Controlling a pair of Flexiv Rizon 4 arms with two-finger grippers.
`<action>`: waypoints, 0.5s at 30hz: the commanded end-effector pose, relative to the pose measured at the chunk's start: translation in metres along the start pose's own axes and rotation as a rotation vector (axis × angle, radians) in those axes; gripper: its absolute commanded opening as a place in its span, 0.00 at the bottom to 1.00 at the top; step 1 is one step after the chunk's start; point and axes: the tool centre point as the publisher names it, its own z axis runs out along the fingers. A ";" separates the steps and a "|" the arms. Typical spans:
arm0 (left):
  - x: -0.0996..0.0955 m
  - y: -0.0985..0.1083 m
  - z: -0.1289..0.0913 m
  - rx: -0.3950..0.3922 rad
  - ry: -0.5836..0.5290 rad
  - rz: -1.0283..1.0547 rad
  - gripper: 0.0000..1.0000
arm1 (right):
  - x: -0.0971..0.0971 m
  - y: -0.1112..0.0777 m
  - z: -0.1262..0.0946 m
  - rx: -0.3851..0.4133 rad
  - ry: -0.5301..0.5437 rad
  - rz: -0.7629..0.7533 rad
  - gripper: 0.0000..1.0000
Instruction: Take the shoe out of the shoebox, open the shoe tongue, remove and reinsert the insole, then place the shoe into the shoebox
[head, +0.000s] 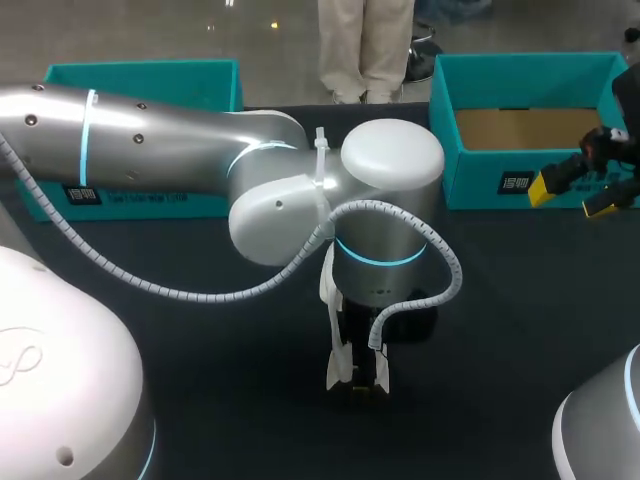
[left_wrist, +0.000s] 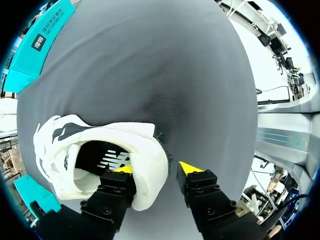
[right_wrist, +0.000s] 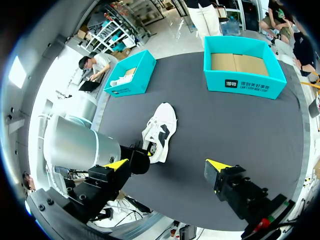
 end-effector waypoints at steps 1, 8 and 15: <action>0.001 0.000 0.001 -0.003 -0.006 -0.012 0.00 | 0.000 0.003 0.001 0.006 -0.001 0.001 1.00; 0.003 0.002 0.002 0.001 -0.005 -0.014 0.00 | 0.000 0.003 0.001 0.006 -0.001 0.001 1.00; 0.006 0.011 -0.007 0.021 -0.014 -0.004 0.00 | 0.000 0.003 0.001 0.006 -0.001 0.001 1.00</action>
